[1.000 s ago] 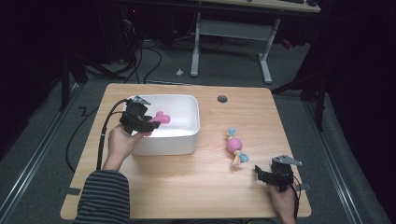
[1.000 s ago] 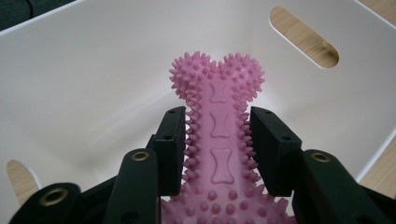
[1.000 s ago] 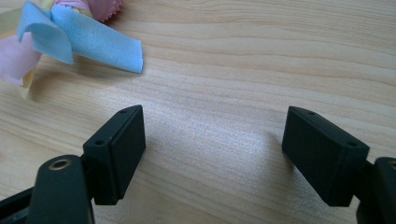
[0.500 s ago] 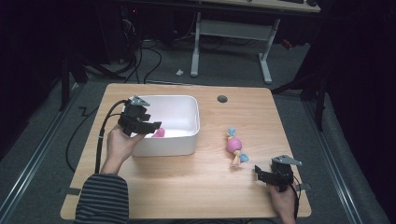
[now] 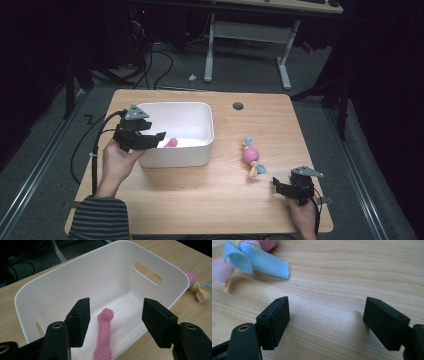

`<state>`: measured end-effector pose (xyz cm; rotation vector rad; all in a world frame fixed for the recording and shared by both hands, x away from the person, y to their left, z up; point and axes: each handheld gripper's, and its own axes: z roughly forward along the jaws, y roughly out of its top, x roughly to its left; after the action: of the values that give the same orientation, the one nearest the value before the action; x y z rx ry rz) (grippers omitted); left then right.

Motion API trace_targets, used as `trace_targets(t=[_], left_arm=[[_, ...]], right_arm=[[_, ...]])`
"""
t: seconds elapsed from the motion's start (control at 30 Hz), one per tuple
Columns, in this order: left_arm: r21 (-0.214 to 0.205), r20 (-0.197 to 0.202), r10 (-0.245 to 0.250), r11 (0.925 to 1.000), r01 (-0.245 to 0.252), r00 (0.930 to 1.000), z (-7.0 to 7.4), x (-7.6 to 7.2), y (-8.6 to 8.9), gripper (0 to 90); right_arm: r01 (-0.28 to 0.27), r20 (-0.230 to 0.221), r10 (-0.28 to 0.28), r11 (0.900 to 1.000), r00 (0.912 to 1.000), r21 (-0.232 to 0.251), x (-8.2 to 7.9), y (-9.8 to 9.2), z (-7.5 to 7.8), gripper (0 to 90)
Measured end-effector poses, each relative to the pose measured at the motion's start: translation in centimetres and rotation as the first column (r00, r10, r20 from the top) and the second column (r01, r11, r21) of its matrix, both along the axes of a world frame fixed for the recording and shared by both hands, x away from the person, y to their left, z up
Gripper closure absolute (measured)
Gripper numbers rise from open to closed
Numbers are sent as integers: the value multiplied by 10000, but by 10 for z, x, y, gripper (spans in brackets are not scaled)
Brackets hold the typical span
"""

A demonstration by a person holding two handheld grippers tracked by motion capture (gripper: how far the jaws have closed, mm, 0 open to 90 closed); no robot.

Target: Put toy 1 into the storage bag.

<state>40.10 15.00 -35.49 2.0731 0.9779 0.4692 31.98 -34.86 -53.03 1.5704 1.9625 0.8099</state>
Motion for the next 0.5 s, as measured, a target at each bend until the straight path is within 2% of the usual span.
trace_targets(t=[0.23,0.5], left_arm=[[-273,126,53,9996,-50,9999,-3,-12,9,397],[-103,274,155,9998,-153,9995,-6,-24,14,396]], right_arm=[[1,2,-1,10000,10000,3,0,0,0,213],[2,1,-2,10000,10000,2,0,0,0,213]])
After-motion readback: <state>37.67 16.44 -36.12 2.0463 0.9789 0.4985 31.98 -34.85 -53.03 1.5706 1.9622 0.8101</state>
